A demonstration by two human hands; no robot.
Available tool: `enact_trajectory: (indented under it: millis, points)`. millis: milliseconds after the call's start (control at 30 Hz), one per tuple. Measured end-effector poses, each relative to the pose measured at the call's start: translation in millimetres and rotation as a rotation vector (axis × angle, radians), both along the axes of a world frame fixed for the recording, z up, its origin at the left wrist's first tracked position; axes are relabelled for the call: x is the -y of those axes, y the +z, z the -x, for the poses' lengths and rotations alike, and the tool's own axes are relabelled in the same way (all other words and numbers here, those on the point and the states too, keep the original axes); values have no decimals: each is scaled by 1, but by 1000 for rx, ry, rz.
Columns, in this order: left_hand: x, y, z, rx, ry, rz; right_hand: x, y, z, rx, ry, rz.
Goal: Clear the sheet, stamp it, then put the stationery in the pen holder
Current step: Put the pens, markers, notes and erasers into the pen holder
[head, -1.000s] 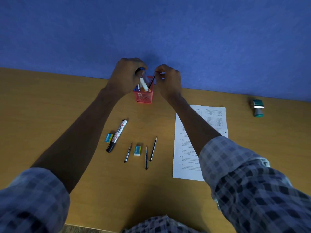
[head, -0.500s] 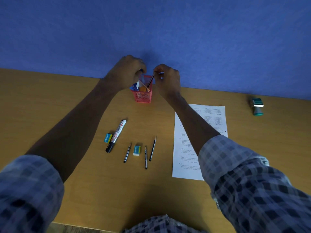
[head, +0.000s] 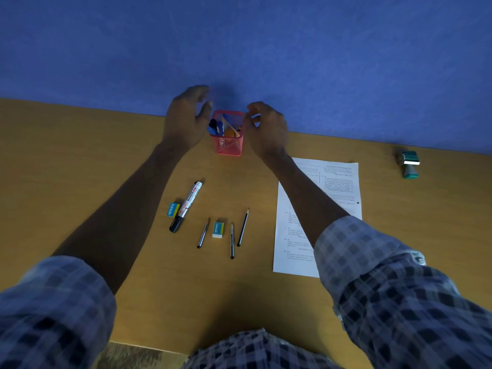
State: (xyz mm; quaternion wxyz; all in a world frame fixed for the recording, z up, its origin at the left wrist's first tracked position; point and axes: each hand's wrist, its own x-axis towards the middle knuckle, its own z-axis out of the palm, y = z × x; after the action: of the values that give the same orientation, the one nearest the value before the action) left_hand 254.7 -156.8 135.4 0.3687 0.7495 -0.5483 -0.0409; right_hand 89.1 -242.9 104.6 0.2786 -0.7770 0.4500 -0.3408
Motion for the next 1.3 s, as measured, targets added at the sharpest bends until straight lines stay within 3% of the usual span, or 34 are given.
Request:
enact_trajectory:
  millis: [133, 333, 500, 633, 900, 1133, 1300]
  points:
    - [-34, -20, 2, -11, 200, 8, -22, -16, 10, -37, 0, -29]
    - [-84, -49, 16, -44, 179, -478, -69, -36, 22, -188, 216, -145]
    - [-117, -60, 31, 128, 142, -764, -109, -51, 38, -324, 515, -411]
    - [-133, -70, 40, 330, 126, -736, -131, -54, 50, -485, 642, -400]
    - [-148, -83, 51, 464, 191, -757, -153, -62, 53, -594, 619, -259]
    - [-154, -87, 55, 481, 213, -644, -153, -67, 49, -573, 593, -250]
    - [-150, -89, 57, 527, 220, -568, -143, -65, 51, -367, 498, -396]
